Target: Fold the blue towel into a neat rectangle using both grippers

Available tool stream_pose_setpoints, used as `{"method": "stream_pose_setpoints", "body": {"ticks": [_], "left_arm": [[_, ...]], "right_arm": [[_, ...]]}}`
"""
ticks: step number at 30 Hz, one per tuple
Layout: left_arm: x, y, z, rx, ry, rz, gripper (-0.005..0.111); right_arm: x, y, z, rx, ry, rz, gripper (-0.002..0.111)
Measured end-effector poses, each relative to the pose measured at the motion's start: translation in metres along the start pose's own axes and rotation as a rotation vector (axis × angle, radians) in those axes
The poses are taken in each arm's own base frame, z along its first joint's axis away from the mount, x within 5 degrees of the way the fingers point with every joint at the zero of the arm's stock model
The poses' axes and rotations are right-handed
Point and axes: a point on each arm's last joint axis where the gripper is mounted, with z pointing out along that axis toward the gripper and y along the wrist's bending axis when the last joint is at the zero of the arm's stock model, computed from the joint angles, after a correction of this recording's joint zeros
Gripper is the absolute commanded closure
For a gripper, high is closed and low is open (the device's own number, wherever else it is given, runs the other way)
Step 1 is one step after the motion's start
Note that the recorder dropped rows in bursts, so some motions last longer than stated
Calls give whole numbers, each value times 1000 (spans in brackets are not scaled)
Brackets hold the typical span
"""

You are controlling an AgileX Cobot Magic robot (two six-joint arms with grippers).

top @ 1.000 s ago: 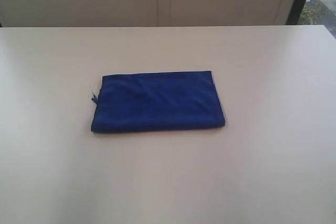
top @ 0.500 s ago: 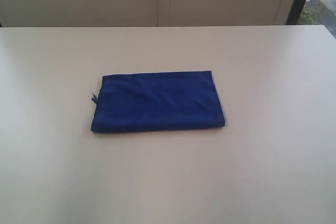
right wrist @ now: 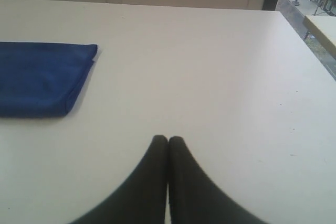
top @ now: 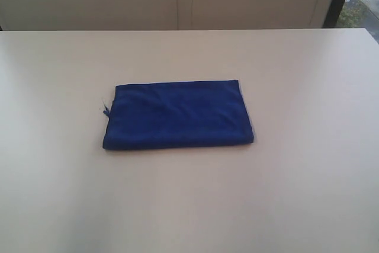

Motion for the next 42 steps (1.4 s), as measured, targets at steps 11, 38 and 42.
{"method": "stream_pose_setpoints", "body": {"ticks": [11, 38, 42], "left_arm": [[0, 0, 0, 0, 0, 0, 107], [8, -7, -38, -54, -170, 40, 107], [15, -9, -46, -89, -183, 37, 107]], "right_arm": [[0, 0, 0, 0, 0, 0, 108], [0, 0, 0, 0, 0, 0, 108], [0, 0, 0, 0, 0, 0, 108]]}}
